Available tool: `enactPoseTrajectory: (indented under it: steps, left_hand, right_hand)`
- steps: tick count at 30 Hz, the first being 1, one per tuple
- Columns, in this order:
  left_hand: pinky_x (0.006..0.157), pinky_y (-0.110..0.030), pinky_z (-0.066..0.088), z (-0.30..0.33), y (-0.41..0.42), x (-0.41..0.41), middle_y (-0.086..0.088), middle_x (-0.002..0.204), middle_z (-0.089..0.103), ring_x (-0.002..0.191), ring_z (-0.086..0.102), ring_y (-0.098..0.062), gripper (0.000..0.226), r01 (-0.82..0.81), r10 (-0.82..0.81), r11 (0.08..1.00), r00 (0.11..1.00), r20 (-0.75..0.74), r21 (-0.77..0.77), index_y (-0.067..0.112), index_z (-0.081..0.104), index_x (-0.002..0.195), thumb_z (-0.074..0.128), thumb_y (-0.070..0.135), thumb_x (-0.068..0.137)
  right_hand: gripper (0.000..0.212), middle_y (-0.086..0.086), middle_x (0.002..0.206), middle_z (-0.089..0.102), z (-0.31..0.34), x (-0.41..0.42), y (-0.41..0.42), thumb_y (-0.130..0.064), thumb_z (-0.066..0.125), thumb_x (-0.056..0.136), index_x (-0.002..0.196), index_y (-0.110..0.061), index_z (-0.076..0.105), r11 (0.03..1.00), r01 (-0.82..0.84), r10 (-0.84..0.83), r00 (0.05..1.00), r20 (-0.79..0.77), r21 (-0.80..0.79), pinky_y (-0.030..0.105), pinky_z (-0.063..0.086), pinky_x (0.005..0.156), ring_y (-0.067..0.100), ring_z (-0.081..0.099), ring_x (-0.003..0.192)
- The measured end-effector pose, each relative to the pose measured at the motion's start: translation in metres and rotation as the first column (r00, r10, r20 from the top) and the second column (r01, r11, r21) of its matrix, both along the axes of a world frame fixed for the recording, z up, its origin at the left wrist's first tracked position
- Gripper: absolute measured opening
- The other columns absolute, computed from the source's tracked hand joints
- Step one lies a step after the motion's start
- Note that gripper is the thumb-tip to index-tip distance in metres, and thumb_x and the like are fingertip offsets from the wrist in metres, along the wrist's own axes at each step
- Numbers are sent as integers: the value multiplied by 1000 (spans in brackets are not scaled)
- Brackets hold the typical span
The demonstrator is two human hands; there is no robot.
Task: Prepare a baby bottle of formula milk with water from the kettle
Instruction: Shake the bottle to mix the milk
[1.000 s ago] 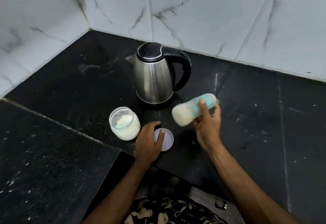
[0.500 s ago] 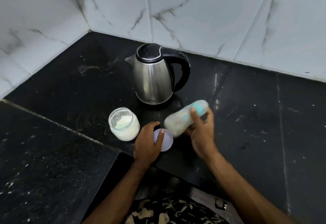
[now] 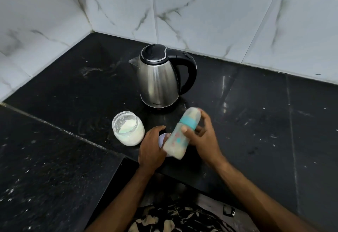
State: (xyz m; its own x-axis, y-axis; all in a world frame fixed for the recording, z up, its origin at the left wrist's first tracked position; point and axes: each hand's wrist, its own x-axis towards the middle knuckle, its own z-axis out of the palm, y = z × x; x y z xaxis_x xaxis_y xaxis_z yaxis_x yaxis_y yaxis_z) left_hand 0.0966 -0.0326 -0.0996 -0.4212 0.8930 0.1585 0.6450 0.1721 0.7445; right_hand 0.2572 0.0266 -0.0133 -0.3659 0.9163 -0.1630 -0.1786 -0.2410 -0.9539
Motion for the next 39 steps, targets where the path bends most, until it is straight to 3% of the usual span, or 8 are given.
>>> enactPoseTrajectory:
  steps: [5, 11, 15, 17, 22, 26, 30, 39]
  left_hand:
    - [98, -28, 46, -1, -2, 3, 9, 123, 64, 115, 56, -8, 47, -42, 43, 998, 999, -24, 44, 20, 61, 123, 45, 51, 92]
    - [98, -33, 45, 4, -2, 1, 3, 125, 61, 114, 54, -10, 57, 36, -36, 999, 999, 19, 29, 15, 63, 124, 55, 50, 79]
    - [98, -31, 47, -2, -2, 1, 8, 123, 64, 114, 57, -9, 47, -35, 35, 999, 999, 2, 39, 19, 61, 123, 47, 50, 92]
    - [98, -26, 45, -1, -2, 3, 9, 122, 64, 114, 57, -9, 47, -44, 45, 998, 999, -10, 41, 20, 61, 123, 45, 52, 93]
    - [97, -28, 41, 5, -2, 1, 5, 125, 60, 115, 54, -11, 65, 39, -39, 999, 999, 17, 17, 13, 63, 124, 48, 54, 75]
    - [96, -30, 46, -1, -2, 1, 3, 123, 65, 113, 59, -14, 52, -7, 7, 999, 1000, -16, 52, 16, 61, 124, 45, 51, 90]
    - [95, -25, 45, -2, -1, 3, 6, 121, 65, 111, 58, -10, 47, -44, 45, 998, 999, -20, 44, 19, 62, 122, 45, 51, 93]
    - [96, -27, 47, -3, -1, 3, 7, 122, 65, 112, 58, -9, 46, -43, 45, 998, 999, -27, 51, 20, 62, 122, 46, 51, 93]
  right_hand:
    - [59, 1, 101, 69, 5, 4, 30, -22, 69, 86, 137, -20, 40, 914, 349, -391, 894, -219, -207, 42, 60, 66, 24, 69, 95]
    - [66, 12, 114, 66, -8, -3, -3, -20, 80, 76, 132, -28, 44, 999, -29, 28, 999, -25, -33, 43, 60, 69, 26, 71, 97]
    - [57, 6, 110, 68, 3, 3, 29, -22, 71, 86, 136, -20, 42, 912, 345, -388, 902, -189, -223, 39, 59, 65, 25, 70, 95]
    - [53, 7, 116, 63, 2, 3, 33, -23, 66, 91, 137, -18, 40, 861, 423, -488, 842, -229, -282, 38, 59, 65, 24, 67, 100]
    - [66, 14, 117, 65, -9, -5, -2, -25, 78, 77, 133, -29, 44, 997, 21, -24, 999, -48, -74, 49, 60, 76, 30, 69, 101]
    - [70, 14, 118, 63, -1, 3, 15, -14, 77, 80, 137, -27, 38, 992, 105, -104, 994, -26, 73, 47, 60, 80, 29, 68, 104]
    - [84, 10, 119, 61, 9, 11, 32, 1, 76, 77, 144, -19, 29, 950, 59, -83, 994, 66, 306, 31, 58, 84, 20, 67, 102]
    - [84, -3, 114, 61, 10, 17, 42, 5, 74, 78, 144, -16, 27, 928, 76, -108, 992, 68, 364, 29, 57, 85, 15, 67, 102]
